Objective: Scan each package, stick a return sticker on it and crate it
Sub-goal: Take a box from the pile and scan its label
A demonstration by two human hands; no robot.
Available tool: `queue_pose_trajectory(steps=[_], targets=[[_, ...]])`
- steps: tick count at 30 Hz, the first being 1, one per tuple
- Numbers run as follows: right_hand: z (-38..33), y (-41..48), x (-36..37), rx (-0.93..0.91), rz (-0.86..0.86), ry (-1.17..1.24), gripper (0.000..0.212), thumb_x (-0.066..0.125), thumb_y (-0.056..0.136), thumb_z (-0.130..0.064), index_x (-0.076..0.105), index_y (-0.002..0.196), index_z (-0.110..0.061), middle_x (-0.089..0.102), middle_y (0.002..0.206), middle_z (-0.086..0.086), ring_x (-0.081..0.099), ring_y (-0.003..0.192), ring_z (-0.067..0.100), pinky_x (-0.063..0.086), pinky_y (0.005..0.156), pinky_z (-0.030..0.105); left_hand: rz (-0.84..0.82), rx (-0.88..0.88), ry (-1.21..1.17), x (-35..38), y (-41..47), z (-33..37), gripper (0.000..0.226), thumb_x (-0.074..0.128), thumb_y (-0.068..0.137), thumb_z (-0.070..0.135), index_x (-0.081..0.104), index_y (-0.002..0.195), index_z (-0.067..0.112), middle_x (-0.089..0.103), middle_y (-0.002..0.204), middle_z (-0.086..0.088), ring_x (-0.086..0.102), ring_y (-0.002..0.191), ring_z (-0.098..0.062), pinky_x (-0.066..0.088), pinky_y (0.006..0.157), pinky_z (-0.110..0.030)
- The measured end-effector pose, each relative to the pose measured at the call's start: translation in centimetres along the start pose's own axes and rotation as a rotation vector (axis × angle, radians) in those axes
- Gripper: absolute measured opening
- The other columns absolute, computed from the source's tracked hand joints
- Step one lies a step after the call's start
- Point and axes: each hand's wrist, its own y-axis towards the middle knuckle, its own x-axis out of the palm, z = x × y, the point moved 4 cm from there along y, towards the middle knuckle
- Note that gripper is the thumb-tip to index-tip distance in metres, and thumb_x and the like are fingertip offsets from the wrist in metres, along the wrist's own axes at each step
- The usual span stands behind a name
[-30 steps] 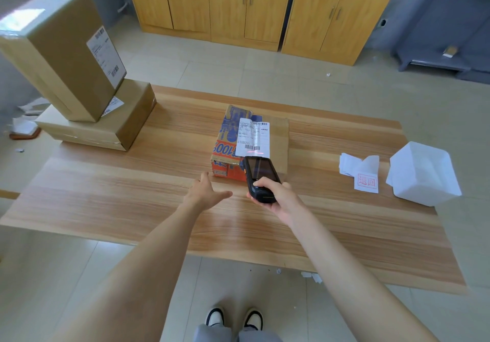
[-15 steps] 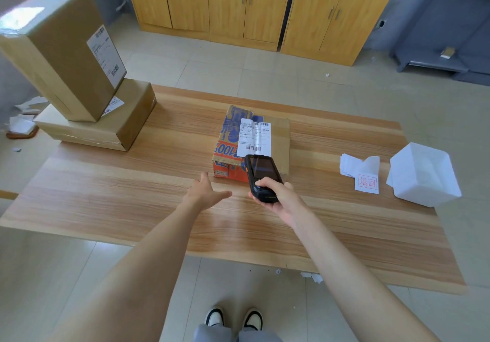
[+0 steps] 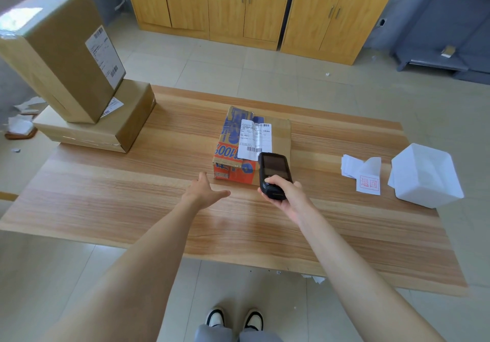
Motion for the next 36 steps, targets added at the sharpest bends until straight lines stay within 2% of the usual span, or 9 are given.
queue_pose_trajectory(steps=[7,9,11,14,20,24,27,31,36], targets=[[-2.0,0.5,-5.7,-0.060,0.167,-0.052,0.024,0.068,0.079,0.006,0.046,0.084,-0.002,0.059,0.092,0.020,0.063,0.097,0.038,0.054,0.088,0.043,-0.026,0.015,0.058,1.2,0.1,0.9,0.099,0.069,0.078,0.053,0.015,0.148,0.010,0.033,0.148,-0.015,0.035,0.135,-0.032,0.034,0.108,-0.048],[-1.5,1.0,-8.1,-0.054,0.215,-0.075,0.022,0.071,0.077,0.004,0.053,0.089,0.002,0.062,0.098,0.021,0.064,0.096,0.036,0.058,0.076,0.036,-0.029,0.025,0.070,1.9,0.1,1.3,0.099,0.070,0.077,0.053,0.016,0.148,0.010,0.034,0.147,-0.015,0.036,0.134,-0.031,0.035,0.107,-0.048],[-0.7,1.5,-10.3,-0.054,0.271,-0.081,0.033,0.074,0.074,0.003,0.057,0.102,0.006,0.064,0.104,0.024,0.066,0.093,0.035,0.059,0.061,0.030,-0.031,0.032,0.096,2.6,0.1,1.6,0.096,0.070,0.077,0.053,0.019,0.147,0.012,0.037,0.143,-0.017,0.036,0.133,-0.032,0.034,0.107,-0.047],[0.7,1.9,-13.2,-0.031,0.334,-0.100,0.049,0.075,0.072,0.001,0.054,0.116,0.008,0.064,0.109,0.024,0.067,0.091,0.034,0.059,0.060,0.031,-0.040,0.052,0.150,3.3,0.1,2.2,0.094,0.069,0.077,0.054,0.021,0.145,0.011,0.036,0.143,-0.018,0.033,0.135,-0.032,0.033,0.108,-0.047],[2.9,1.8,-16.7,0.017,0.354,-0.092,0.045,0.073,0.075,0.005,0.055,0.116,0.009,0.063,0.104,0.023,0.064,0.089,0.032,0.059,0.056,0.028,-0.066,0.073,0.230,4.7,0.1,3.5,0.093,0.067,0.077,0.056,0.021,0.144,0.010,0.031,0.148,-0.014,0.031,0.136,-0.031,0.033,0.108,-0.047],[4.0,1.8,-17.6,0.037,0.360,-0.103,0.048,0.075,0.073,0.004,0.050,0.115,0.001,0.061,0.111,0.020,0.064,0.097,0.033,0.058,0.058,0.030,-0.073,0.068,0.257,5.2,0.2,3.6,0.093,0.067,0.077,0.057,0.022,0.145,0.012,0.032,0.148,-0.013,0.032,0.136,-0.031,0.034,0.108,-0.046],[4.6,1.9,-18.1,0.049,0.370,-0.084,0.060,0.075,0.072,0.005,0.044,0.123,0.000,0.058,0.118,0.019,0.062,0.102,0.033,0.058,0.070,0.038,-0.076,0.054,0.256,5.4,0.1,3.6,0.092,0.068,0.077,0.057,0.023,0.144,0.012,0.033,0.147,-0.014,0.032,0.135,-0.031,0.034,0.108,-0.046],[5.3,1.5,-18.4,0.075,0.375,-0.067,0.056,0.071,0.075,0.010,0.039,0.118,-0.007,0.052,0.110,0.012,0.056,0.104,0.032,0.052,0.084,0.044,-0.082,0.052,0.261,5.6,-0.1,3.6,0.092,0.068,0.077,0.056,0.024,0.144,0.012,0.033,0.148,-0.014,0.031,0.136,-0.031,0.033,0.109,-0.046],[6.1,1.2,-18.3,0.136,0.376,0.007,0.055,0.069,0.077,0.011,0.040,0.121,-0.006,0.049,0.118,0.015,0.054,0.106,0.031,0.053,0.083,0.043,-0.091,0.059,0.252,5.7,-0.5,3.9,0.091,0.068,0.077,0.055,0.024,0.145,0.012,0.032,0.148,-0.015,0.033,0.135,-0.032,0.033,0.108,-0.047]])
